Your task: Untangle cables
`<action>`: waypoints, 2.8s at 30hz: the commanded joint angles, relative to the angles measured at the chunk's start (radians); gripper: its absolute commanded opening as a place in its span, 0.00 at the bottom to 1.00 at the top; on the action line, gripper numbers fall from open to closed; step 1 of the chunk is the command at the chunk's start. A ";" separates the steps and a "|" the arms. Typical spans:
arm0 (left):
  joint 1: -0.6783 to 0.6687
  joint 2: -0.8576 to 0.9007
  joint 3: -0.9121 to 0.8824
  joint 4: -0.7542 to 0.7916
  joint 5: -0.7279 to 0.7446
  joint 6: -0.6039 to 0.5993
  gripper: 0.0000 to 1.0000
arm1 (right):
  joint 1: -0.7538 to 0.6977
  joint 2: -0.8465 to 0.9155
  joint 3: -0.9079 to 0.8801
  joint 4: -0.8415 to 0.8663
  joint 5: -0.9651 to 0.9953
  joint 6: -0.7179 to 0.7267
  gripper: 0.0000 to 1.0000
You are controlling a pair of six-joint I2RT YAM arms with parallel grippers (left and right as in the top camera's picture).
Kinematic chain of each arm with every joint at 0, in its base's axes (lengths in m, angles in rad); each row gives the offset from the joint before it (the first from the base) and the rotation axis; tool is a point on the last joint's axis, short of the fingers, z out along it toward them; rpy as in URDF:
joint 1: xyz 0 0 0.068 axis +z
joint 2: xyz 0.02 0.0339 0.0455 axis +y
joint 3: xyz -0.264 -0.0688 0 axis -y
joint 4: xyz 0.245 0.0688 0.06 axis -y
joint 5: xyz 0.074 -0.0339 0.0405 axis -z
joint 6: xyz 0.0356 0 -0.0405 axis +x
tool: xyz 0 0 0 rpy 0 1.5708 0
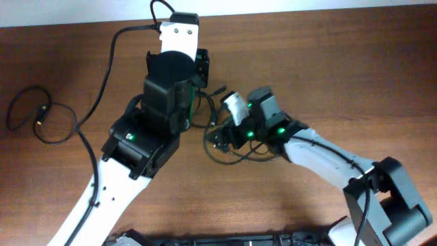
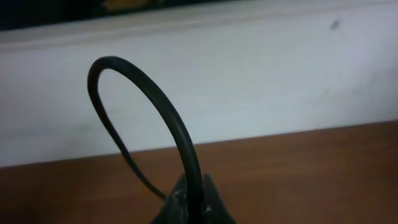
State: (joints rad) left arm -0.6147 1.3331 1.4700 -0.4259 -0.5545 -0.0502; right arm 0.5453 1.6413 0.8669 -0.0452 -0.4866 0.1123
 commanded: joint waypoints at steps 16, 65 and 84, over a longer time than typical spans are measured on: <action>0.435 0.446 0.003 -0.310 0.462 -0.556 0.70 | -0.053 -0.002 0.003 -0.277 0.103 0.163 0.99; 0.231 0.476 0.065 -0.646 0.380 -1.063 0.72 | -0.053 -0.002 0.003 -0.319 0.072 0.166 0.99; 0.233 0.865 0.074 -0.562 0.529 -1.103 0.00 | -0.055 -0.002 0.003 -0.332 0.073 0.166 0.99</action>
State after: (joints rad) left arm -0.3859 2.1509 1.5494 -0.9482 0.0074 -1.2049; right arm 0.4938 1.6421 0.8669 -0.3683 -0.4088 0.2810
